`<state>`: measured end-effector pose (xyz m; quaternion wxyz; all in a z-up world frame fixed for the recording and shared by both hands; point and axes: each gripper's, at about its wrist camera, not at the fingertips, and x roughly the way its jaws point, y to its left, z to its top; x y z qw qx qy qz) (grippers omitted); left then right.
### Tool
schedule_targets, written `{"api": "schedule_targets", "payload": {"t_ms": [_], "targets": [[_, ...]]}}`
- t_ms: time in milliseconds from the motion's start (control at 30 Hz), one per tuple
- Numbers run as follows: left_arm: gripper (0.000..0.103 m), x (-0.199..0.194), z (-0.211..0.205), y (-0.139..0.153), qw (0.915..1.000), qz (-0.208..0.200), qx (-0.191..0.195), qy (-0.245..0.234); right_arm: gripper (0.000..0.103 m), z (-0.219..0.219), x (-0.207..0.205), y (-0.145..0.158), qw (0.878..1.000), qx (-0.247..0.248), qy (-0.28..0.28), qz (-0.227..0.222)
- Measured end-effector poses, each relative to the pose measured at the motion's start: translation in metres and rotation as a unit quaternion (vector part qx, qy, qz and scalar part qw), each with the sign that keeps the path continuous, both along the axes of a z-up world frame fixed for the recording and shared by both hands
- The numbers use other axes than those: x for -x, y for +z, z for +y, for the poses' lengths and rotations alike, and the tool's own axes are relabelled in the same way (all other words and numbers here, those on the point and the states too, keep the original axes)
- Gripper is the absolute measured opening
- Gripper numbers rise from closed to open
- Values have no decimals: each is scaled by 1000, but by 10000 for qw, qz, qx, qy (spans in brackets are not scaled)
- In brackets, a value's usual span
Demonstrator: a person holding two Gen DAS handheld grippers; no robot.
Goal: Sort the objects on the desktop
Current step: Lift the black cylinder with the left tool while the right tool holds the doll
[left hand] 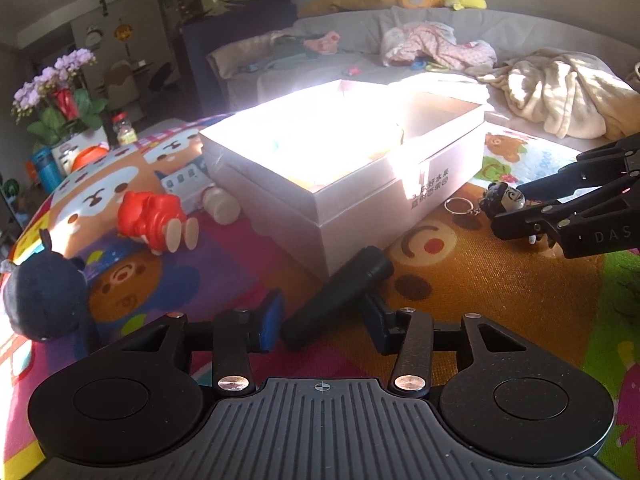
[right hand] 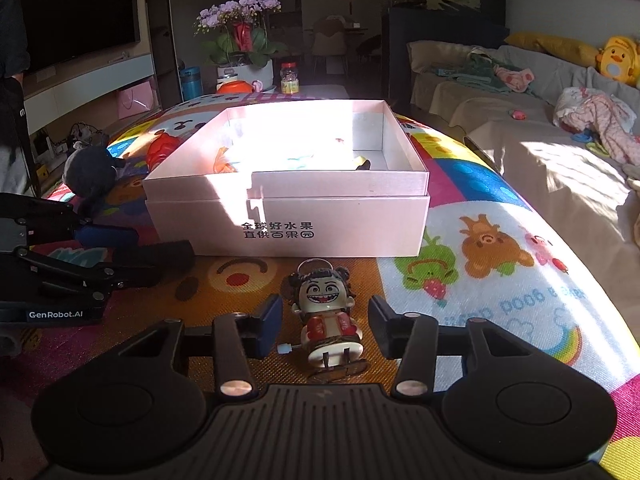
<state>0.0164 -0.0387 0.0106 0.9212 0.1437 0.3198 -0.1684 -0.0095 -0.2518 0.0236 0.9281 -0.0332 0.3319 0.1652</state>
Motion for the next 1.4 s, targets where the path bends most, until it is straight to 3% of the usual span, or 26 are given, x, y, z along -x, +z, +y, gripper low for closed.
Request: {"api": "schedule_targets", "payload": {"t_ms": [233, 400, 533, 633, 767, 867, 1067, 1267, 1400], "targets": [[43, -6, -12, 2, 9997, 92, 14, -239, 36, 4, 5, 4, 9997, 78, 193, 111], [25, 8, -15, 7, 9995, 33, -6, -300, 36, -1, 11, 7, 9996, 22, 206, 172], [14, 24, -13, 15, 9978, 155, 218, -612, 36, -7, 17, 7, 9993, -13, 223, 284], [14, 34, -16, 15, 9966, 190, 188, -774, 36, -11, 23, 6, 9992, -31, 213, 341], [21, 27, -22, 11, 9980, 6, -46, -633, 36, -13, 28, 6, 9991, -54, 234, 362], [36, 15, -24, 10, 9979, 55, -19, -641, 36, -12, 28, 6, 9991, -40, 241, 344], [46, -4, -26, 0, 9981, 130, -136, -587, 37, -7, 22, 2, 9990, -50, 272, 362], [46, -12, -21, 0, 9978, 249, -57, -606, 37, -6, 14, 2, 9989, -90, 313, 331], [32, -11, -23, 3, 9981, 273, -153, -535, 37, -5, 10, 3, 9988, -93, 323, 344]]}}
